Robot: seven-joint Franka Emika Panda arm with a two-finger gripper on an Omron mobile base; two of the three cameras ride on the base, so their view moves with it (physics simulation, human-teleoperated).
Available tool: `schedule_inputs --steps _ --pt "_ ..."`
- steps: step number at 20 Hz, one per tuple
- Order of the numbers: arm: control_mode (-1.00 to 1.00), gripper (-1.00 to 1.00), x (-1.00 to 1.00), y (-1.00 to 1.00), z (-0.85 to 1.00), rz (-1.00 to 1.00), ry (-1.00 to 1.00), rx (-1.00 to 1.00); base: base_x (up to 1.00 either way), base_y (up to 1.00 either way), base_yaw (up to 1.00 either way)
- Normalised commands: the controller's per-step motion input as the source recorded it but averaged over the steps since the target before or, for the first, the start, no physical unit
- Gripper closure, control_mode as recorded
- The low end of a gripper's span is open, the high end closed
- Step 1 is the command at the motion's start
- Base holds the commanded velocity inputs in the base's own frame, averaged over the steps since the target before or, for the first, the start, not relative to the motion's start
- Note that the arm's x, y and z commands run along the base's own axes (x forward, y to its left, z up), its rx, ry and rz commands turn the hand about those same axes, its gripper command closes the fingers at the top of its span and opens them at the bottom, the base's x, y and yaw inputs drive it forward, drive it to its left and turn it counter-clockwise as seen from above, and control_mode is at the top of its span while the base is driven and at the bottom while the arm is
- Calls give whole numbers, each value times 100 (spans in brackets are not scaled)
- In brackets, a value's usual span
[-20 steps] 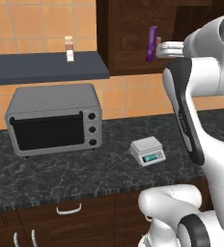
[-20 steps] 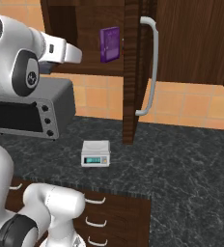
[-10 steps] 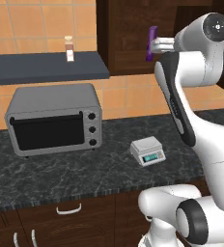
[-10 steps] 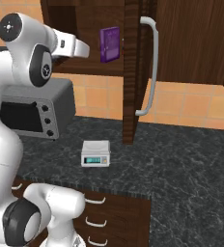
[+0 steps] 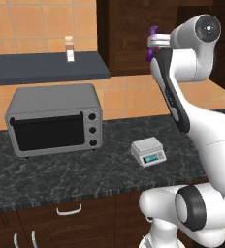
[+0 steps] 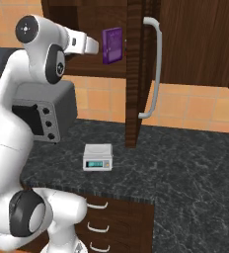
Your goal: Pick the cereal and place it on the digital scale for weighing, and close the cabinet.
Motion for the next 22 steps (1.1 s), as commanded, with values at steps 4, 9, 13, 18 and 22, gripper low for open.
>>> schedule_inputs --steps 4,9,13,18,22 --pt "-100 -100 59 -10 0 0 0 0 0 0 0" --pt "-100 -100 49 -5 0 0 0 0 0 0 0" --pt "-100 -100 47 0 0 0 0 0 0 0 0" --pt "-100 -100 57 -2 0 0 0 0 0 0 0" --pt "-100 -100 52 -21 0 0 0 0 0 0 0"
